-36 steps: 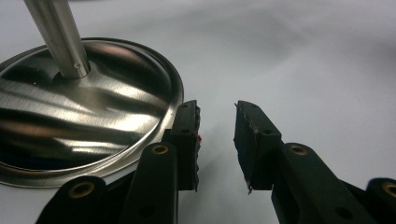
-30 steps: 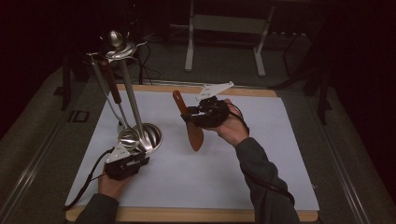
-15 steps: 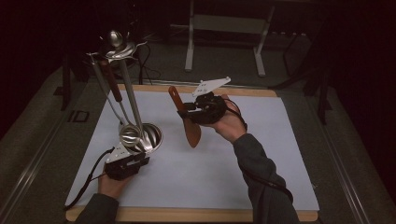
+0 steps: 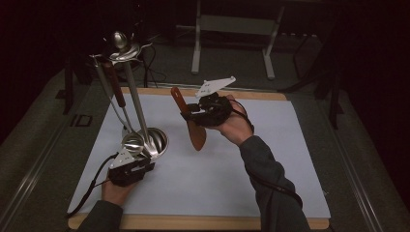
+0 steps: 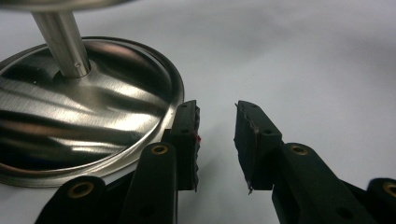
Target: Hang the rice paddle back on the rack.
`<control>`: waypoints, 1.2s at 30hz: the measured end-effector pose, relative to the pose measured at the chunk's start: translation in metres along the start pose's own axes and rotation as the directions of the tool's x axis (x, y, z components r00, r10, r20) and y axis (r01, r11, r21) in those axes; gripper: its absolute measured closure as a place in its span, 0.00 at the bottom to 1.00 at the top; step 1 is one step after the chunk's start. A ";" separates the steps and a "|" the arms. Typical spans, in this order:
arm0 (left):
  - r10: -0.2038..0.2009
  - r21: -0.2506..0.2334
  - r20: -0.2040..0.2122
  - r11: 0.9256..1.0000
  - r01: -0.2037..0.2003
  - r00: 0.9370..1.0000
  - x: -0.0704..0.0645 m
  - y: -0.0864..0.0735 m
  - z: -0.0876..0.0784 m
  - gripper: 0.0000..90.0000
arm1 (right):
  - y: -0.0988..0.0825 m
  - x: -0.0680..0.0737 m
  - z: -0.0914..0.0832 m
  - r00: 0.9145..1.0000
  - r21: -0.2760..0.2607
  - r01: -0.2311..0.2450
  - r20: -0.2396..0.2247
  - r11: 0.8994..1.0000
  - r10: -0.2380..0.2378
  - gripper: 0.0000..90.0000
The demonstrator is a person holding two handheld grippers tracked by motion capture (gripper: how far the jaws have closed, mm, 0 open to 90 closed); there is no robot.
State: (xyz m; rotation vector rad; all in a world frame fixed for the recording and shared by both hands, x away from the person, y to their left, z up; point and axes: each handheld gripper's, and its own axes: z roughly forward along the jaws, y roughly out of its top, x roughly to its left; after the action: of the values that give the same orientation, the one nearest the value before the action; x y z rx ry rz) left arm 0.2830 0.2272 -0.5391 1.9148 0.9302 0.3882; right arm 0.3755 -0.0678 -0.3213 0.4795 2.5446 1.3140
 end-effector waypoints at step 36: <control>0.000 0.000 0.003 1.000 0.000 1.000 0.000 0.000 0.000 0.78 | 0.054 0.019 0.003 0.998 -0.031 0.068 -0.001 0.997 -0.068 0.74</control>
State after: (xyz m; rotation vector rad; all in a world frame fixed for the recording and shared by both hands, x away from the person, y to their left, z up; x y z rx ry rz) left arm 0.2831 0.2273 -0.5391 1.9151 0.9281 0.3850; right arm 0.3691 -0.0292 -0.2801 0.3826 2.5146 1.3285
